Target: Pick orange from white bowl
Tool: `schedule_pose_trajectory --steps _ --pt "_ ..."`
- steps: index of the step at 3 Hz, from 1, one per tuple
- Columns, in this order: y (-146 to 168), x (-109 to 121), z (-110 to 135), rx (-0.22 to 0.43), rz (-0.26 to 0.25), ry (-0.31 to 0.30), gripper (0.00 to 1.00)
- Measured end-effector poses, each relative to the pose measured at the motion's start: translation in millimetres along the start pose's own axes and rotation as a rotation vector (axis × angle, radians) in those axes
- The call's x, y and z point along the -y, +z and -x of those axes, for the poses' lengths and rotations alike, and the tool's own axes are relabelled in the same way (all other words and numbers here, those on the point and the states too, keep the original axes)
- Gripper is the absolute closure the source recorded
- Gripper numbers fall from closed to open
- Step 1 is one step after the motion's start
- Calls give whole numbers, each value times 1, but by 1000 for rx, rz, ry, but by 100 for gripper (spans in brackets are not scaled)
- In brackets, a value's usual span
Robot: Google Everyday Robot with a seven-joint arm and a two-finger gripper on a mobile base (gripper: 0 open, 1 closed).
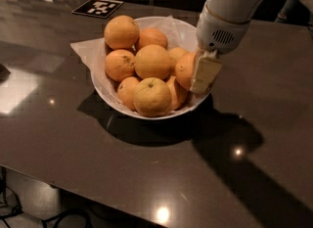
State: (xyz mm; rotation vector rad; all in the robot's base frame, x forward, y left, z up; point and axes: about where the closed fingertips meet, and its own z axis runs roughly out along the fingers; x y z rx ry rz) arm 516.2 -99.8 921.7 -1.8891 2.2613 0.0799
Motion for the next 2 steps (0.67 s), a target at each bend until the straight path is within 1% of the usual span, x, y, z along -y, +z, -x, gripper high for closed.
schedule_pose_trajectory --steps 1,2 --pt "-22 -10 -2 64 -35 -11 100" --pt "-40 -23 -2 109 -56 -28 100"
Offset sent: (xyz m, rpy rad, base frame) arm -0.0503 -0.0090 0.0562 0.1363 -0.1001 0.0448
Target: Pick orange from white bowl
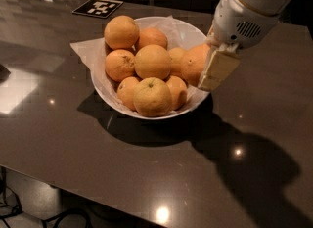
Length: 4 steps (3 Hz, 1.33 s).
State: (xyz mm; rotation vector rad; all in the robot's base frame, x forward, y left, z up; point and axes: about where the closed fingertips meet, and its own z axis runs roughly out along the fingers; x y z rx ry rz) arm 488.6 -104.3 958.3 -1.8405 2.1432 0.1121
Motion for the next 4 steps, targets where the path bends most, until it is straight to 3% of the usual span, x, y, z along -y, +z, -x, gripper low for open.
schedule_pose_trajectory --steps 3,4 --pt "-43 -67 28 112 -27 -143 100" --pt "-58 -88 38 151 -58 -198 100"
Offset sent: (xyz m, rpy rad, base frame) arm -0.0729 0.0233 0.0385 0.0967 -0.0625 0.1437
